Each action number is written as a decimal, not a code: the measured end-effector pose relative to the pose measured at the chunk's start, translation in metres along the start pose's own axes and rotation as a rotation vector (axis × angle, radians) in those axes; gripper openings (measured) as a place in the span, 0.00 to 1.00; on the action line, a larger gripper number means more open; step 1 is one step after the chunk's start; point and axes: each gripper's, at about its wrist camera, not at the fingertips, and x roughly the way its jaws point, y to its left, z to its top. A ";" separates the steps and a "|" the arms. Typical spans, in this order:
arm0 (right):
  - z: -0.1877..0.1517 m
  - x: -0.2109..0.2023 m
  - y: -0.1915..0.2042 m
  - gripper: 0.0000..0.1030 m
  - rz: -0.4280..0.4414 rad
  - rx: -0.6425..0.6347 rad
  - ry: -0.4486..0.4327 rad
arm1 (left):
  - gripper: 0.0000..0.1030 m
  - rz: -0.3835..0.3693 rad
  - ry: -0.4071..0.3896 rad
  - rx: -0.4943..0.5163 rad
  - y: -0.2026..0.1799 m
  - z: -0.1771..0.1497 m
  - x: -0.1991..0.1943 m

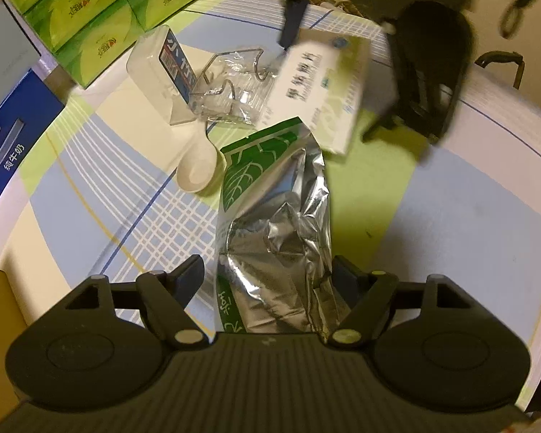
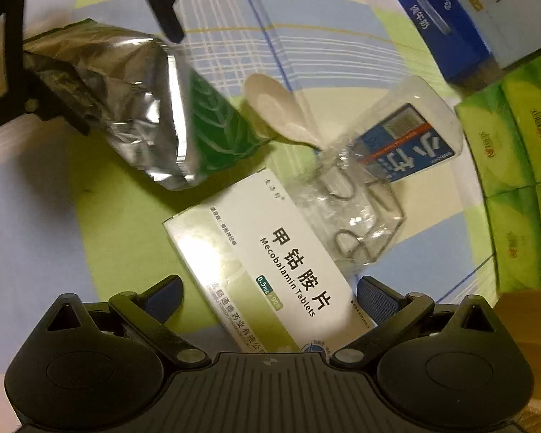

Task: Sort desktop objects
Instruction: 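Lift the foil bag with the left tool while the right tool grasps the white Mecobalamin box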

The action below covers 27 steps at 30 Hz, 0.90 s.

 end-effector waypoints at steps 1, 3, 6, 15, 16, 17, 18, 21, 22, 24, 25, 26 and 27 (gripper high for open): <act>0.000 -0.005 0.004 0.88 0.005 0.008 -0.003 | 0.72 0.000 0.001 -0.004 0.000 0.000 0.000; -0.002 -0.013 0.008 0.80 0.039 0.060 0.005 | 0.69 -0.008 0.016 -0.018 -0.001 0.000 0.001; -0.006 -0.024 0.018 0.61 0.091 0.146 -0.010 | 0.63 0.023 0.049 -0.006 -0.007 -0.002 0.004; -0.009 -0.052 0.050 0.43 0.153 0.416 -0.021 | 0.55 0.043 0.067 -0.017 -0.040 -0.029 -0.016; -0.011 -0.057 0.054 0.44 0.153 0.411 -0.036 | 0.55 0.042 0.068 -0.012 -0.046 -0.033 -0.020; -0.011 -0.060 0.056 0.45 0.135 0.402 -0.051 | 0.55 0.039 0.069 -0.010 -0.051 -0.039 -0.024; -0.013 -0.065 0.057 0.50 0.104 0.389 -0.068 | 0.55 0.036 0.068 -0.012 -0.055 -0.043 -0.027; -0.019 -0.074 0.054 0.79 0.042 0.356 -0.113 | 0.57 0.037 0.064 -0.018 -0.060 -0.053 -0.033; -0.020 -0.075 0.053 0.82 0.038 0.341 -0.121 | 0.58 0.041 0.057 -0.026 -0.059 -0.054 -0.034; -0.018 -0.071 0.049 0.83 0.032 0.300 -0.121 | 0.62 0.043 0.045 -0.063 -0.053 -0.054 -0.033; -0.016 -0.066 0.048 0.84 0.030 0.268 -0.111 | 0.62 0.044 0.044 -0.076 -0.050 -0.052 -0.031; -0.013 -0.061 0.047 0.84 0.024 0.230 -0.100 | 0.65 0.049 0.046 -0.087 -0.047 -0.051 -0.029; -0.011 -0.056 0.047 0.84 0.012 0.192 -0.091 | 0.69 0.051 0.047 -0.095 -0.044 -0.049 -0.027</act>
